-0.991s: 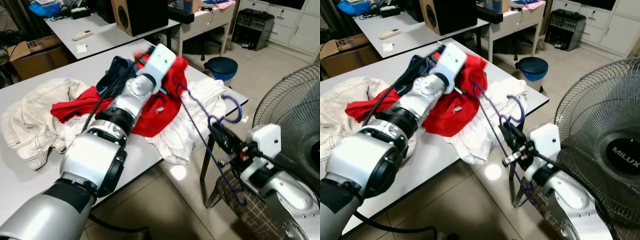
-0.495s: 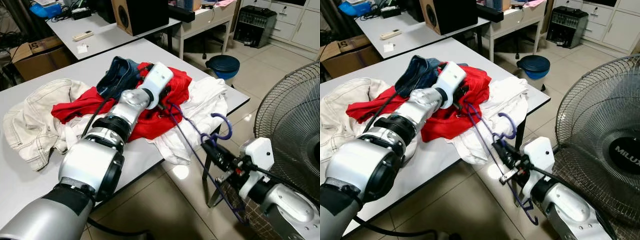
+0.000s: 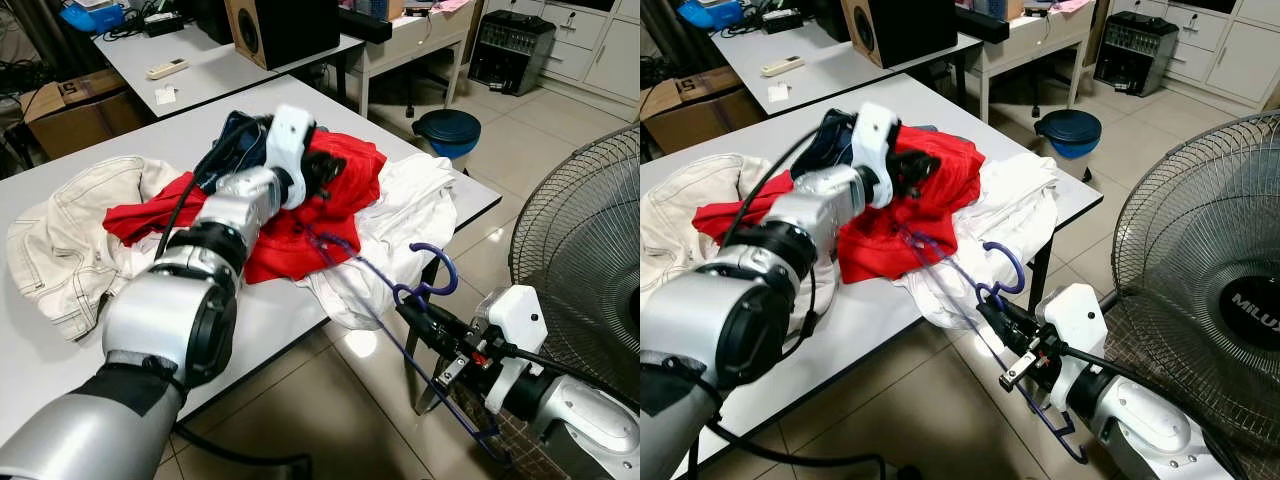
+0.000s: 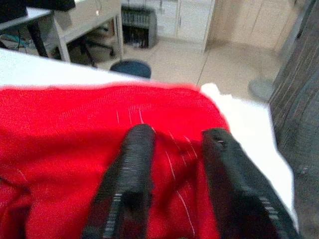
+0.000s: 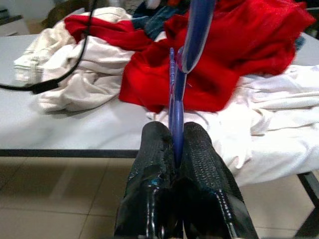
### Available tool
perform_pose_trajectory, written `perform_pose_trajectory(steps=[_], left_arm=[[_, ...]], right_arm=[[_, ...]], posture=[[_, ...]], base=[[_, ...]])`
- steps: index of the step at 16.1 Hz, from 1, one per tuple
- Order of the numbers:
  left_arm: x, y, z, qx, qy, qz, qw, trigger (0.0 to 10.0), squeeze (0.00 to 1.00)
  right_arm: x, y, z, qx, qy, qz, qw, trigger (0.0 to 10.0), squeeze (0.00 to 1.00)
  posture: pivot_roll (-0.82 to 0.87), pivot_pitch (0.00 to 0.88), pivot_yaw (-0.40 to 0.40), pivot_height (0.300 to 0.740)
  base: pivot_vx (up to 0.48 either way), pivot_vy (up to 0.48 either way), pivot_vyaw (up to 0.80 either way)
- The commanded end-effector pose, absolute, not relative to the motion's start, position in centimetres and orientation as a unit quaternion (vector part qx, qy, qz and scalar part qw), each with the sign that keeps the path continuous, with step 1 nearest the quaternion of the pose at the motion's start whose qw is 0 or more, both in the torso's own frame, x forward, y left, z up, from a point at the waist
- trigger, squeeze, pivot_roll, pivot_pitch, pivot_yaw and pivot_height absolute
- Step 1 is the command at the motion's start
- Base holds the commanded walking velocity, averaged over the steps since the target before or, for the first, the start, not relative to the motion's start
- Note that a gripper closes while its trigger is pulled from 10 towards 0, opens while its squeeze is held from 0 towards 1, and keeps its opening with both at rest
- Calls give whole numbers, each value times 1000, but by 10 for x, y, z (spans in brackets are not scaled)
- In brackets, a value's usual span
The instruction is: Hang hanger
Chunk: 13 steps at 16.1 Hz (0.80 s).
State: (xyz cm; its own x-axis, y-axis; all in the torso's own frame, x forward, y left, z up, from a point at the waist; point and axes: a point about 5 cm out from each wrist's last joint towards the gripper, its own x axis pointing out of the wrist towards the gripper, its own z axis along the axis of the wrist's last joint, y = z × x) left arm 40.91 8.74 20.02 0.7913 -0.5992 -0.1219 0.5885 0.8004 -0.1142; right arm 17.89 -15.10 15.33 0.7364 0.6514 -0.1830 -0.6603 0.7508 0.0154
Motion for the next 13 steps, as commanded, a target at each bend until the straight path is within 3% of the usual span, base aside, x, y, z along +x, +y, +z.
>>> perform_pose_trajectory(steps=[1, 2, 3, 4, 5, 6, 7, 9, 13], left_arm=[[414, 95, 219, -60, 48, -300, 951, 10000, 1000], [415, 101, 224, -96, 35, -294, 950, 10000, 1000], [416, 110, 229, -132, 21, -294, 946, 10000, 706], [416, 119, 233, -136, 9, -300, 944, 10000, 0], [416, 124, 233, -112, 9, -302, 947, 10000, 0], [414, 136, 226, -19, 23, -303, 952, 10000, 0], [410, 148, 214, 82, 47, -313, 945, 10000, 0], [401, 167, 197, 175, 75, -342, 920, 10000, 0], [386, 179, 168, 257, 116, -377, 882, 10000, 0]], right_arm=[[176, -149, 158, -24, 83, 367, 926, 10000, 0], [175, -149, 159, -25, 86, 370, 925, 10000, 0], [175, -149, 156, -26, 93, 372, 923, 10000, 0], [177, -151, 152, -31, 103, 361, 926, 10000, 0], [179, -152, 150, -34, 105, 352, 929, 10000, 0], [185, -158, 147, -39, 108, 317, 941, 10000, 0], [191, -166, 144, -43, 110, 284, 952, 10000, 0], [197, -176, 147, -33, 89, 236, 967, 10000, 0], [200, -181, 153, 43, 44, 208, 976, 10000, 0]], posture=[[-121, 0, 125, 740], [-123, 0, 127, 740], [-123, 0, 127, 740], [-123, 0, 128, 740], [-121, 0, 127, 740], [-117, 0, 129, 740], [-115, 0, 130, 740], [-112, 0, 131, 740], [-109, 0, 129, 740]], base=[[0, 0, 0], [0, 0, 0], [0, 0, 0], [0, 0, 0], [0, 0, 0], [0, 0, 0], [0, 0, 0], [0, 0, 0], [0, 0, 0]])
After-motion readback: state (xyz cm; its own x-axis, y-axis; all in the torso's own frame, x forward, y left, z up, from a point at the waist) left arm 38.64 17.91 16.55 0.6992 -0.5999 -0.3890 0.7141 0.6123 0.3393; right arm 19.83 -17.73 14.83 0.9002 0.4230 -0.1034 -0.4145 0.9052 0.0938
